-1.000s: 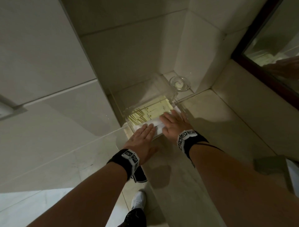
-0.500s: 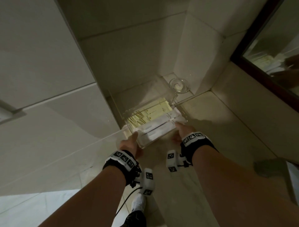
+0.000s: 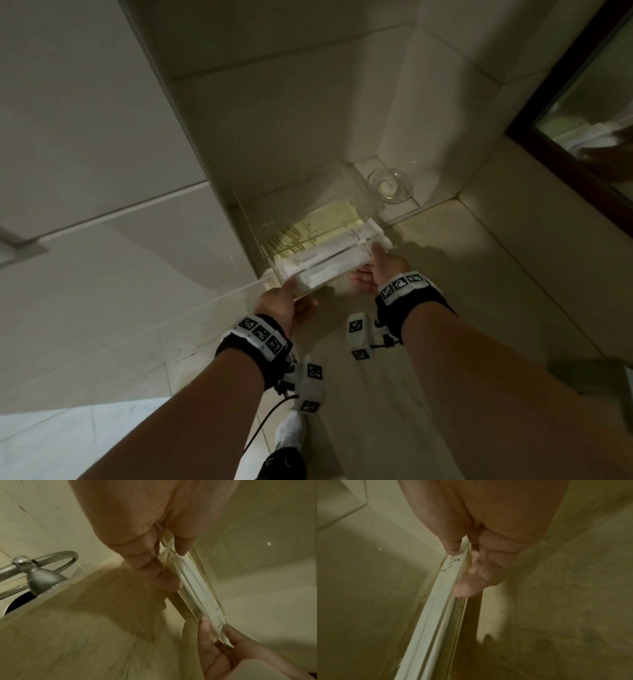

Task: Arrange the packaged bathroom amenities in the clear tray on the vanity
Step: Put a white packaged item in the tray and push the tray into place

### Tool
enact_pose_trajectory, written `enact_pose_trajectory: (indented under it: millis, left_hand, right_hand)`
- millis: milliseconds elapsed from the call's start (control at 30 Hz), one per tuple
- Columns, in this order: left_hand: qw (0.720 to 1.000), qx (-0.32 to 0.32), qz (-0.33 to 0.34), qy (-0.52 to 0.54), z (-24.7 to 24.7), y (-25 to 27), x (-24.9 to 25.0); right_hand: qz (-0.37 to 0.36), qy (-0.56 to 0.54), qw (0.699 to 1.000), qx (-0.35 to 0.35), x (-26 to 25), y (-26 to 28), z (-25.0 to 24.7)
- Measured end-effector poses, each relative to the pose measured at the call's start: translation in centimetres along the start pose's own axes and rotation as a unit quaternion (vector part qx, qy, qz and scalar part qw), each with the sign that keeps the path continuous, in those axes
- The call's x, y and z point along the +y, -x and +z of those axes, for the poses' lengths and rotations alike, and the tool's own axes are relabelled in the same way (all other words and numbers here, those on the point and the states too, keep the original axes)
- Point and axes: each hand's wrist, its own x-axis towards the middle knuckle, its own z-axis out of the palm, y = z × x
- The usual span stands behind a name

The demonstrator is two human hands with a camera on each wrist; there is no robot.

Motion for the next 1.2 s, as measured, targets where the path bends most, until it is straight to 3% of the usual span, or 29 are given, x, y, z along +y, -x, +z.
enact_pose_trajectory:
  millis: [833, 1067, 1200]
  left_hand:
    - [0.998, 0.043, 0.006, 0.050, 1.0, -3.3, 3.1]
    - [0.985, 0.041, -0.014, 0.167, 2.4, -2.8, 3.9]
    - [0.976, 0.033, -0.016, 0.215, 2.8, -2.8, 4.5]
  right_hand:
    - [0.045, -0.009, 0.998, -0.047, -3.3, -3.2, 3.6]
    - [0.048, -0.019, 0.997, -0.052, -4.1, -4.3, 4.5]
    - [0.086, -0.050, 0.992, -0.077, -5.5, -4.7, 4.5]
